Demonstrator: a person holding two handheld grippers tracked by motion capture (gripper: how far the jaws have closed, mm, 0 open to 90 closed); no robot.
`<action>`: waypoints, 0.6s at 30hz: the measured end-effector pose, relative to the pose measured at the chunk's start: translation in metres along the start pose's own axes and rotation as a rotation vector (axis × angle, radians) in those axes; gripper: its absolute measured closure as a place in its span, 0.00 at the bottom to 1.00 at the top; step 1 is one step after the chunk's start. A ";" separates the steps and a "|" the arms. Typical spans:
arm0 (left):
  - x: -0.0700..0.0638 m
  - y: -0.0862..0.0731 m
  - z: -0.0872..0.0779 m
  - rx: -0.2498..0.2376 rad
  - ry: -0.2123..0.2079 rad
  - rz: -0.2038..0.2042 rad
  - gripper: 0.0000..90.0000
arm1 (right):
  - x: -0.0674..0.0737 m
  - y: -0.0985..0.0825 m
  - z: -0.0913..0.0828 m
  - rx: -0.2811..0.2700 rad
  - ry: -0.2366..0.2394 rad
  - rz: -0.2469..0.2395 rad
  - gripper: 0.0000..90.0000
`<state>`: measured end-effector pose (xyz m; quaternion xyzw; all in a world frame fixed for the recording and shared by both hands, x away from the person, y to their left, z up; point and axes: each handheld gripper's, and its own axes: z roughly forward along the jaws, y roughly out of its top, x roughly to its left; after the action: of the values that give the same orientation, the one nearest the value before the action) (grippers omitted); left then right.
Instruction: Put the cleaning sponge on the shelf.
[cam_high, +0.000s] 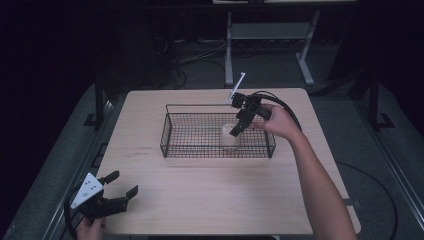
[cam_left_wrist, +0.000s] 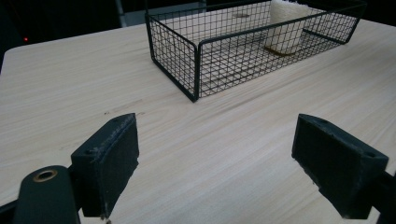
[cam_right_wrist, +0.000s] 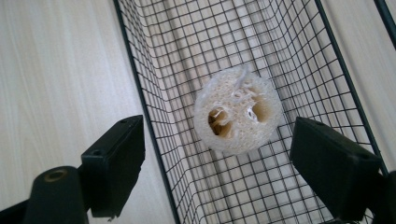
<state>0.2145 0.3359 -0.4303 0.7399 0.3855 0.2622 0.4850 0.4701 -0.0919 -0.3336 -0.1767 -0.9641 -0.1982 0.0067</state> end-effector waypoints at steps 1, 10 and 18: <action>0.000 0.000 0.000 0.002 0.000 0.004 0.16 | 0.001 0.000 -0.001 -0.001 0.000 -0.005 0.20; 0.000 0.000 0.000 0.000 0.001 0.000 0.16 | 0.010 -0.009 -0.009 -0.017 -0.004 -0.014 0.20; 0.000 0.000 0.000 0.002 0.000 0.006 0.16 | 0.018 -0.015 -0.011 -0.007 0.001 -0.018 0.19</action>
<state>0.2147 0.3355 -0.4302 0.7416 0.3834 0.2633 0.4834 0.4480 -0.1027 -0.3276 -0.1679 -0.9650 -0.2016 0.0049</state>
